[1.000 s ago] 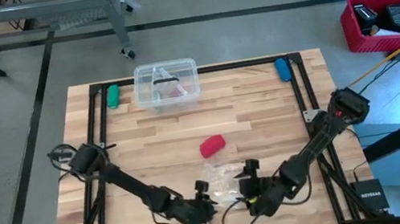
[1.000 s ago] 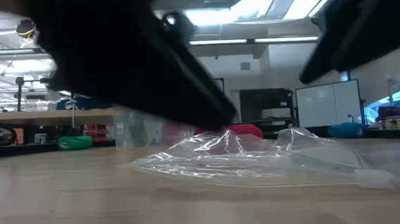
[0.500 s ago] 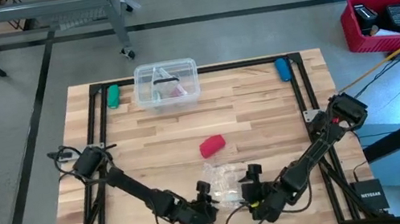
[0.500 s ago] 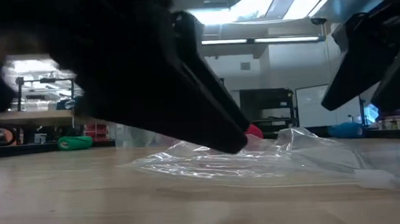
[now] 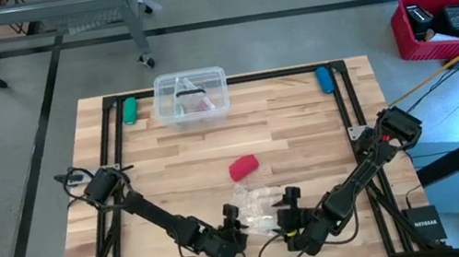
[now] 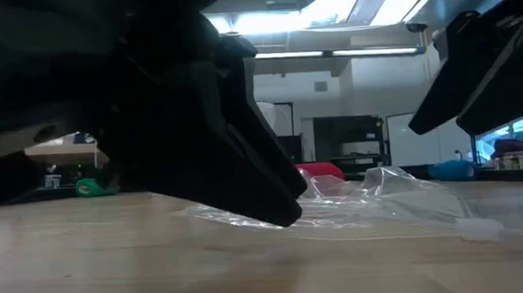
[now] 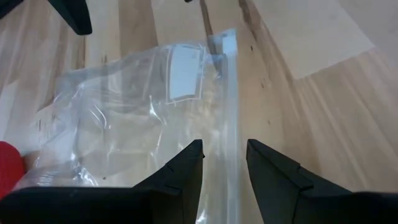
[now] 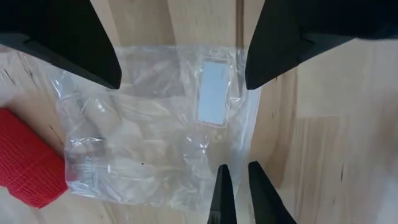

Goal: Roll bandage
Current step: Put the red bandage into the zip bag

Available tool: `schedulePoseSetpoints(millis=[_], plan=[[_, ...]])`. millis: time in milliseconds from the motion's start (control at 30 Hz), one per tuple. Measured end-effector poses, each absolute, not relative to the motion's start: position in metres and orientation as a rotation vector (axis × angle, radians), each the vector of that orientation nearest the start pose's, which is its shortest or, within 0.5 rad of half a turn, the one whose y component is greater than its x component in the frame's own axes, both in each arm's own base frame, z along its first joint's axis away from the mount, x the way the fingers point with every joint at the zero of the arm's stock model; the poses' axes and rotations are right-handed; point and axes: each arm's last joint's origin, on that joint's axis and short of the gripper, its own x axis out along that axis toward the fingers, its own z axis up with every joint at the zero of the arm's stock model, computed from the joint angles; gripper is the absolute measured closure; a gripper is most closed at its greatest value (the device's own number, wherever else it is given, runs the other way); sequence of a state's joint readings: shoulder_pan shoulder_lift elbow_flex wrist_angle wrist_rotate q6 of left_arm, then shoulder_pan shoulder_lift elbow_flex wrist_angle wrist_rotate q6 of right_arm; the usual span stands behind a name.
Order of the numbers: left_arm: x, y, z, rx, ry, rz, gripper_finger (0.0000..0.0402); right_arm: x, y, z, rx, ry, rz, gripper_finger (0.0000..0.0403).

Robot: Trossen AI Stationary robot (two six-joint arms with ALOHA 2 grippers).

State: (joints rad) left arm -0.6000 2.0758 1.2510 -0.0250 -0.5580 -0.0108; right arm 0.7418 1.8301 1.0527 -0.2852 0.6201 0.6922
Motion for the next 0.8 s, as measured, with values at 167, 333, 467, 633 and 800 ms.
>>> schedulePoseSetpoints(millis=[167, 333, 467, 633, 800], plan=[[0.358, -0.221, 0.118, 0.465, 0.717, -0.022, 0.0284, 0.268, 0.223, 0.15, -0.019, 0.8, -0.174, 0.0057], [0.363, -0.215, 0.118, 0.415, 0.702, 0.025, 0.0324, 0.266, 0.226, 0.149, -0.029, 0.793, -0.174, 0.0057], [0.366, -0.209, 0.117, 0.356, 0.711, 0.065, 0.0391, 0.265, 0.228, 0.148, -0.051, 0.79, -0.169, 0.0057], [0.368, -0.201, 0.132, 0.252, 0.686, 0.132, 0.0398, 0.262, 0.227, 0.156, -0.044, 0.81, -0.136, 0.0057], [0.364, -0.202, 0.171, 0.242, 0.624, 0.167, 0.04, 0.25, 0.229, 0.187, -0.055, 0.745, -0.069, 0.0057]])
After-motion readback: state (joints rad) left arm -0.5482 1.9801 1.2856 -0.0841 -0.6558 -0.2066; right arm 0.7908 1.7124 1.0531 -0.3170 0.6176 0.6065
